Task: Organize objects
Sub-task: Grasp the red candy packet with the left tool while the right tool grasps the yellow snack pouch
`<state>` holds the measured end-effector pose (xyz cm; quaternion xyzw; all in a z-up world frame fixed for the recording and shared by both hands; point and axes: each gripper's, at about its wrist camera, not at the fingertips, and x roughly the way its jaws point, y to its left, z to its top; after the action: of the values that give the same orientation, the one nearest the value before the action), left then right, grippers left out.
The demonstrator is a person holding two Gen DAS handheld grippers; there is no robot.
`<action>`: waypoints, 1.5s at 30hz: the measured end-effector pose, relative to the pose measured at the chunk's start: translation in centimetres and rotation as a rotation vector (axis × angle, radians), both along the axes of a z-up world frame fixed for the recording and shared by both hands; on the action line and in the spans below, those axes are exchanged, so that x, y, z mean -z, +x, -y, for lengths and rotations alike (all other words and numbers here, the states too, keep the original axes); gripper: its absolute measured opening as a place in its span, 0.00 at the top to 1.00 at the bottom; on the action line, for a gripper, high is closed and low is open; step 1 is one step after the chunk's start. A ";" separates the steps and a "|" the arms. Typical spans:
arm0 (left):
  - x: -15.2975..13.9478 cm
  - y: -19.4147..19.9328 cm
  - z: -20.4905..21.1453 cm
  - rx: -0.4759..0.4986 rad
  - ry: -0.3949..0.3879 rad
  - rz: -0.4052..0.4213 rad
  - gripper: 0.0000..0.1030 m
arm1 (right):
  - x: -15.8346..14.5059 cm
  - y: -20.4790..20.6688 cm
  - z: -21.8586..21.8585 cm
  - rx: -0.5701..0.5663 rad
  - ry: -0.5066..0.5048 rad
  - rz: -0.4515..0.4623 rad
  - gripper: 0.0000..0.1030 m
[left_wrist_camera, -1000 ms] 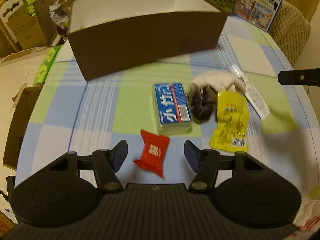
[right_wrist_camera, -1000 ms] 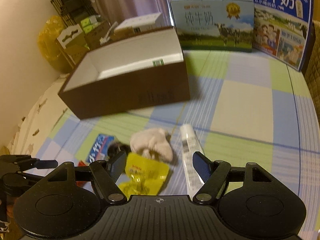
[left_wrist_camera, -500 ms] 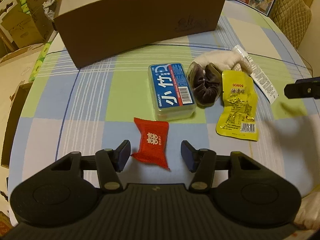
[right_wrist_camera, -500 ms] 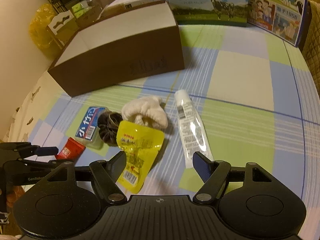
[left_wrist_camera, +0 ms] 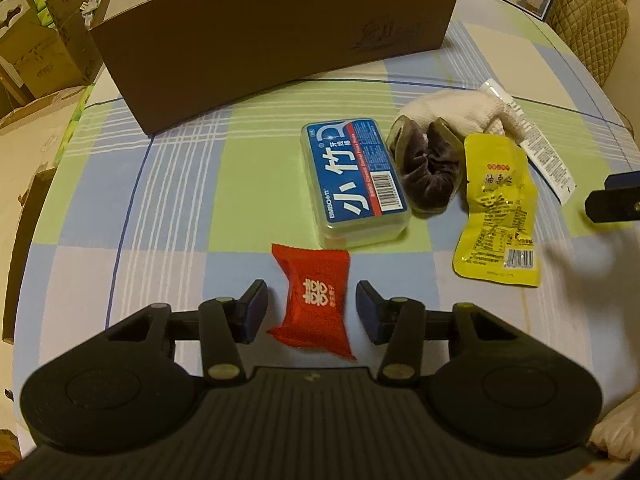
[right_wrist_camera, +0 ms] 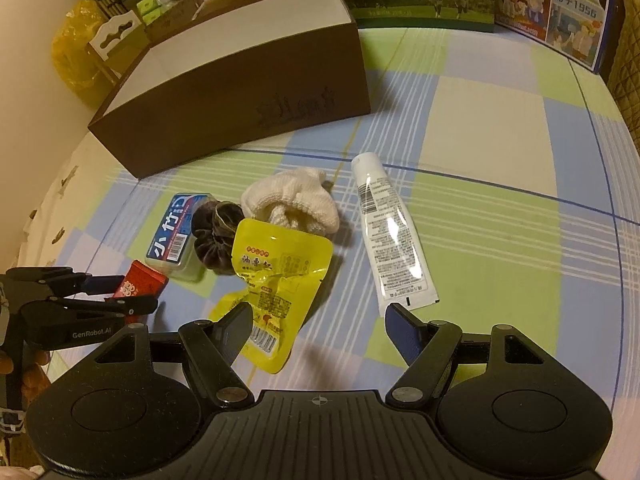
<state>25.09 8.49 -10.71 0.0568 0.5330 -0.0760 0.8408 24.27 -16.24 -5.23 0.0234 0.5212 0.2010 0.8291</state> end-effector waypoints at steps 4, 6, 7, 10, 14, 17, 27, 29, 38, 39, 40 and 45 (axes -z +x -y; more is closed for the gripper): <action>0.0 0.3 0.0 0.007 0.003 -0.006 0.69 | 0.3 0.1 -0.5 -0.005 -0.002 -0.008 0.32; 0.0 0.3 0.0 0.006 -0.004 -0.011 0.74 | 0.4 0.2 -0.8 -0.008 -0.004 -0.010 0.32; 0.0 0.3 0.0 0.006 -0.005 -0.010 0.74 | 0.5 0.2 -0.9 -0.009 -0.004 -0.012 0.32; 0.0 0.4 -0.1 -0.005 -0.013 -0.011 0.77 | 0.9 0.3 -1.5 -0.012 -0.004 -0.018 0.32; -0.1 0.5 -0.6 -0.031 -0.018 -0.010 0.77 | 1.4 0.5 -2.4 -0.012 0.000 -0.033 0.32; -0.4 0.6 -0.9 -0.040 -0.021 -0.002 0.78 | 2.0 0.7 -3.1 -0.012 0.000 -0.045 0.32; -1.3 0.6 -2.1 -0.078 -0.031 0.021 0.78 | 3.8 1.9 -4.3 0.019 -0.008 -0.053 0.32; -1.4 0.7 -2.3 -0.086 -0.030 0.021 0.78 | 4.2 2.1 -4.7 0.018 -0.017 -0.042 0.32; -1.2 0.5 -3.0 -0.109 -0.030 0.018 0.78 | 5.2 1.7 -6.4 -0.016 -0.072 0.021 0.41; -1.2 0.5 -3.0 -0.109 -0.029 0.018 0.78 | 5.2 1.6 -6.5 -0.020 -0.087 0.036 0.42; -1.2 0.5 -3.0 -0.110 -0.030 0.018 0.78 | 5.2 1.5 -6.5 -0.029 -0.085 0.043 0.43; -1.3 0.5 -3.0 -0.107 -0.030 0.019 0.78 | 5.0 1.4 -6.1 -0.033 -0.050 0.042 0.48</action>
<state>25.60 11.44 -9.42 0.0163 0.5261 -0.0384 0.8494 25.63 -10.18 -10.27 -0.0100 0.5090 0.2019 0.8367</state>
